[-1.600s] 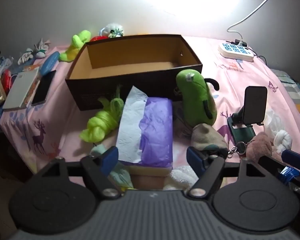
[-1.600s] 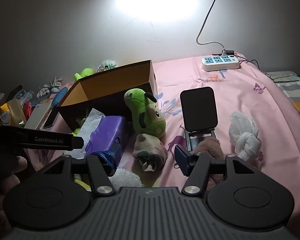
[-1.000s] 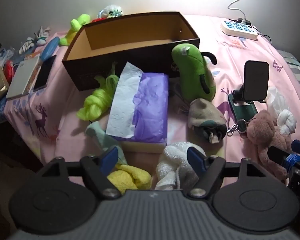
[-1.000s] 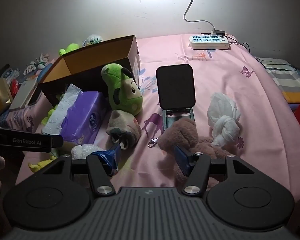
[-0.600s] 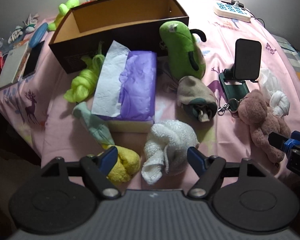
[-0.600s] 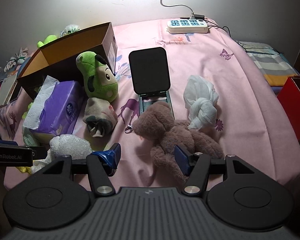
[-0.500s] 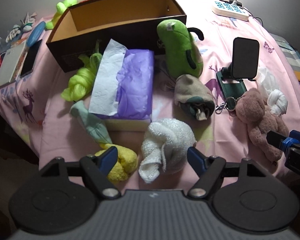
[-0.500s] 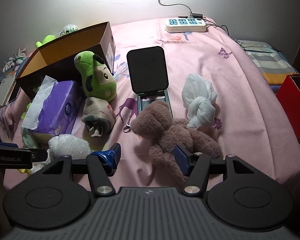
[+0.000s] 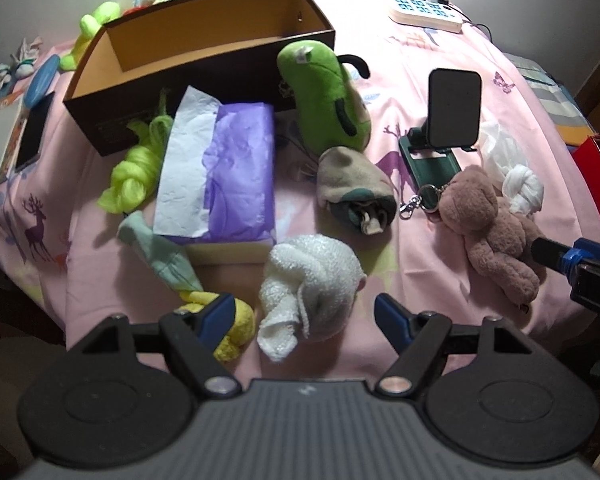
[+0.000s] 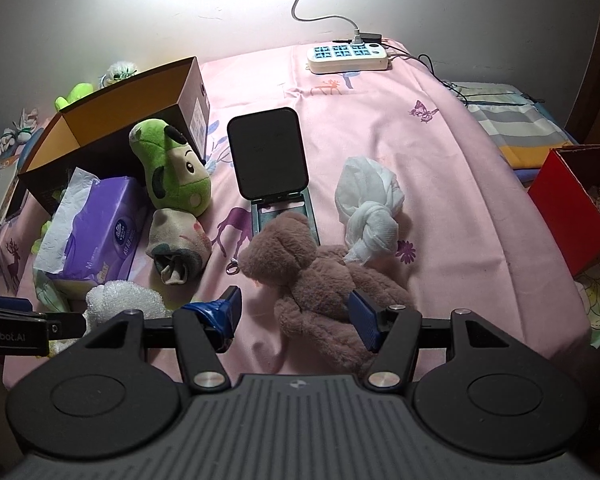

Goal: Organize soft objects
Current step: 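Move the left gripper down toward the yellow knotted towel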

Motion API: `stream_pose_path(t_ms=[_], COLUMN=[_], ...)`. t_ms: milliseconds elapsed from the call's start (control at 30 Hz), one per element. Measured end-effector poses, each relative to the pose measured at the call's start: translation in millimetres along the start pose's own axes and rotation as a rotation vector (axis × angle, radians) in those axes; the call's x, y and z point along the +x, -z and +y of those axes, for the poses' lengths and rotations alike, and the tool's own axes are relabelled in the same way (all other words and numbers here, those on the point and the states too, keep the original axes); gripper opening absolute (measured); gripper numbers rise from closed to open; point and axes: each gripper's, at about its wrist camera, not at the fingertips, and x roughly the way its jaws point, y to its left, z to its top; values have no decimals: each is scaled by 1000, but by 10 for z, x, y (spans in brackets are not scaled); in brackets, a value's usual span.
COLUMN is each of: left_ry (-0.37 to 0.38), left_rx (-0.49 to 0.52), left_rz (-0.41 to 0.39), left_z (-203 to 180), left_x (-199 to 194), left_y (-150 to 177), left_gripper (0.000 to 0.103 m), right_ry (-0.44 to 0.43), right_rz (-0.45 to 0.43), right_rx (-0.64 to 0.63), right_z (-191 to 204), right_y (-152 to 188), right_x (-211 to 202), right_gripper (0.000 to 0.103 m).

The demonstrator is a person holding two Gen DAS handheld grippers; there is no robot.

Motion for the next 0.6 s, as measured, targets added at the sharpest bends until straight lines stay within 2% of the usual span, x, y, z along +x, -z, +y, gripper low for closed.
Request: stream_pose_path(t_ms=[167,300,400,600], left_ry=[26,22,-1,-48], left_rx=[63,84,47,-20], left_rz=[22,50,57,21], left_z=[5,83,188,304], left_x=[9,53,90,57], left_y=[60,111,107,35], left_gripper=[77,77,77,77], right_ry=[27,-16,-51,-140], right_rz=[38,84,89,78], right_rx=[5,12,3,-54], right_z=[-87,-89,1,230], right_y=[39,84,88,20], right_x=[-4,-2,8,3], right_gripper=[44,44,44,44])
